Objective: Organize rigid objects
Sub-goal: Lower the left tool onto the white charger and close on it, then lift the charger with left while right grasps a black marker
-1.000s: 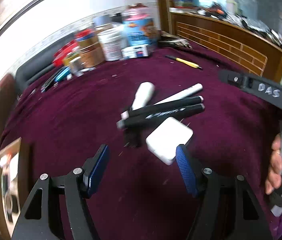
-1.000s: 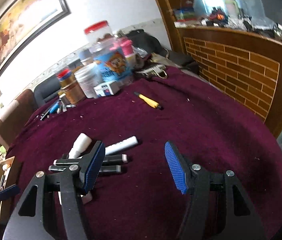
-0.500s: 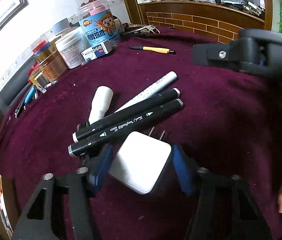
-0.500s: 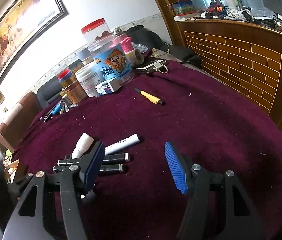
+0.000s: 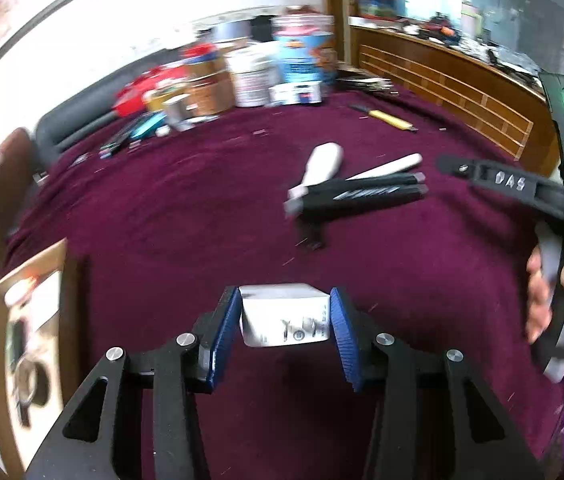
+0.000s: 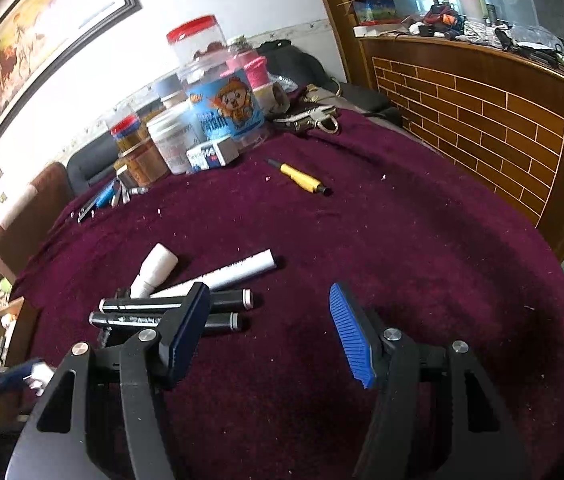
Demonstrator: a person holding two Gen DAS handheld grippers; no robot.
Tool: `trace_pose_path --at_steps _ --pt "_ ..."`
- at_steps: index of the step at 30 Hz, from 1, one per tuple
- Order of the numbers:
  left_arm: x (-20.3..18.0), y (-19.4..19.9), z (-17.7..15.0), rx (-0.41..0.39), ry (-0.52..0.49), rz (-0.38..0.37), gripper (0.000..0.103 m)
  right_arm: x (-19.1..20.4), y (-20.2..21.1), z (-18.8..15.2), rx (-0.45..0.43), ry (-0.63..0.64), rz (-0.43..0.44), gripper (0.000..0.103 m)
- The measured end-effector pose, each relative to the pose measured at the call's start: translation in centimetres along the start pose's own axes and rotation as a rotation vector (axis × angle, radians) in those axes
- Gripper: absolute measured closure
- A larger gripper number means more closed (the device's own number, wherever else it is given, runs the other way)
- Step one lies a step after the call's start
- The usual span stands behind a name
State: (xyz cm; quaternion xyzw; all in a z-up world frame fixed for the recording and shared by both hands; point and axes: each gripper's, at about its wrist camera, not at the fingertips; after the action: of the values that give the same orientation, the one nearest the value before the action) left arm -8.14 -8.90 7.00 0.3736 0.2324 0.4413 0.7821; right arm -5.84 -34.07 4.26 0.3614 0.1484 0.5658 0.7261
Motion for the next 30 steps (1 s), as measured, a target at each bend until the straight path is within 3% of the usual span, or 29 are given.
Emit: trace_pose_path --at_steps 3,5,10,14,15,16,19,21,23,24,26,30 --pt "2.4 0.9 -2.4 0.004 0.043 0.064 0.063 0.2 -0.4 -0.3 0.033 0.008 0.058 0.042" --pt "4.0 0.9 -3.7 0.008 0.068 0.107 0.064 0.6 -0.9 -0.2 0.082 -0.004 0.146 0.042" --pt "6.4 0.4 -5.0 0.008 0.154 0.066 0.064 2.9 -1.8 1.5 0.209 -0.042 0.245 0.042" --pt "6.5 -0.5 -6.1 0.010 0.172 0.060 0.064 4.4 -4.6 3.1 0.248 -0.015 0.136 0.042" --pt "6.5 -0.6 -6.4 0.008 0.176 0.058 0.064 4.6 -5.3 2.9 0.294 -0.027 0.155 0.039" --pt "6.6 -0.8 -6.5 0.023 0.186 0.050 0.064 4.9 -4.9 2.8 0.277 -0.020 0.157 0.039" --pt "7.3 -0.8 -6.7 0.019 0.223 0.009 0.064 6.8 -3.7 1.3 0.367 0.026 0.304 0.039" --pt "7.4 -0.7 -6.8 0.015 0.230 -0.001 0.064 8.3 -3.1 -0.9 0.505 0.072 0.426 0.039" --pt "7.5 -0.7 -6.8 0.012 0.234 -0.007 0.064 9.3 -2.7 -2.7 0.602 0.109 0.490 0.039" --pt "7.5 -0.6 -6.9 0.009 0.238 -0.012 0.064 9.4 -2.2 -3.1 0.597 0.122 0.489 0.039" --pt "7.8 -0.5 -6.9 0.005 0.248 -0.023 0.064 8.6 -0.9 -2.1 0.475 0.116 0.426 0.039" --pt "7.5 -0.5 -7.0 0.009 0.241 -0.012 0.064 5.8 -0.7 1.6 0.219 0.056 0.179 0.039"
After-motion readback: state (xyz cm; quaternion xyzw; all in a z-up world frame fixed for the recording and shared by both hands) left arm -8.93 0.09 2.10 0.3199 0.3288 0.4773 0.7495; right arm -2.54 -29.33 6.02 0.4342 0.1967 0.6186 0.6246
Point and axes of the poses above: each gripper's, at about its wrist camera, not at the fingertips, and y roughly against the way its jaws point, x to its left, z to its top, and after that the axes turned 10 degrees about -z, right-handed
